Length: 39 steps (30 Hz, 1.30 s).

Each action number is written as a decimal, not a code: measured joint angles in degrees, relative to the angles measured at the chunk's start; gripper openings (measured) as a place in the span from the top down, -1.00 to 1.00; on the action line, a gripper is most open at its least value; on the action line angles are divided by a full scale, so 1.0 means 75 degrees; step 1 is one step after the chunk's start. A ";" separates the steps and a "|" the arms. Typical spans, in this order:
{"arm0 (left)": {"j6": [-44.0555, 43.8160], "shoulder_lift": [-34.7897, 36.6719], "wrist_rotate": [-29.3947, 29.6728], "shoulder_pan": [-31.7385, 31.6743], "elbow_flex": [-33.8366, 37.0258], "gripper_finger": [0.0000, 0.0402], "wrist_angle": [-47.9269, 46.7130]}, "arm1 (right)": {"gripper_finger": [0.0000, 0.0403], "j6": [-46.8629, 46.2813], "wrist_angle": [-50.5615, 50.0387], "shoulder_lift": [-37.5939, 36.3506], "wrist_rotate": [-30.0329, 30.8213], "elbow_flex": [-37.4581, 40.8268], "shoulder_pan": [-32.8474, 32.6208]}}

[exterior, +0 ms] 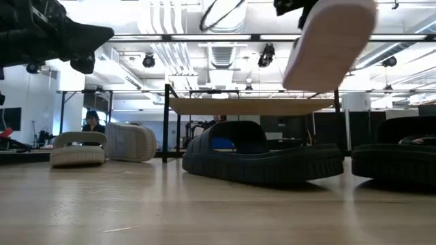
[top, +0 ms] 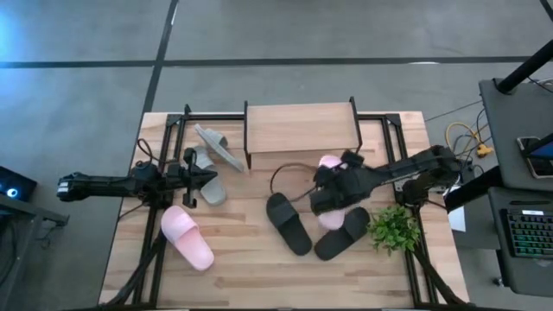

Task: Pick and place slides into the shelf
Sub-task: Put the right pink slide under the shelf

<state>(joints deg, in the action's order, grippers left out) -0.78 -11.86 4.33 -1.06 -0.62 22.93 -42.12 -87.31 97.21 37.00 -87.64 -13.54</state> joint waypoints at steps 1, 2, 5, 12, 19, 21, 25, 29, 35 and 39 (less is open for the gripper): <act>-0.0002 0.0000 0.0027 0.0000 0.0000 1.00 0.0035 | 0.94 0.0155 0.0048 -0.0114 0.0058 -0.0021 0.0084; 0.0000 0.0000 0.0032 0.0001 -0.0003 1.00 0.0133 | 0.94 0.0347 0.0159 -0.0222 -0.0027 -0.0036 0.0168; 0.0000 -0.0001 0.0081 0.0002 -0.0005 1.00 0.0428 | 0.94 0.0803 0.0518 -0.0429 -0.0878 0.0109 0.0403; 0.0000 -0.0065 0.0109 0.0003 0.0006 1.00 0.0404 | 0.94 0.1818 0.2013 -0.0210 -0.0989 0.1441 0.0568; 0.0000 -0.0099 0.0120 0.0003 0.0006 1.00 0.0421 | 0.94 0.2539 0.3170 0.0337 -0.0654 0.2705 0.1144; 0.0000 -0.0099 0.0122 0.0001 0.0004 1.00 0.0423 | 0.94 0.2391 0.3116 0.0511 0.0058 0.3000 0.1229; 0.0000 -0.0099 0.0128 0.0003 0.0000 1.00 0.0424 | 0.89 0.2269 0.3433 0.0550 0.0282 0.3337 0.1477; 0.0000 -0.0099 0.0221 0.0003 -0.0003 1.00 0.0426 | 0.69 0.2281 0.4119 0.0568 0.0037 0.3601 0.1558; 0.0000 -0.0099 0.0759 0.0002 -0.0006 1.00 0.0427 | 0.33 0.2307 0.4215 0.0559 0.0226 0.3933 0.1574; 0.0000 -0.0099 0.0896 0.0002 -0.0009 1.00 0.0430 | 0.15 0.2307 0.4101 0.0547 0.0302 0.4176 0.1585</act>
<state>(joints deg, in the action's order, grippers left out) -0.78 -12.60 11.05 -1.04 -0.69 26.15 -24.82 -56.56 101.32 39.27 -56.32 -1.65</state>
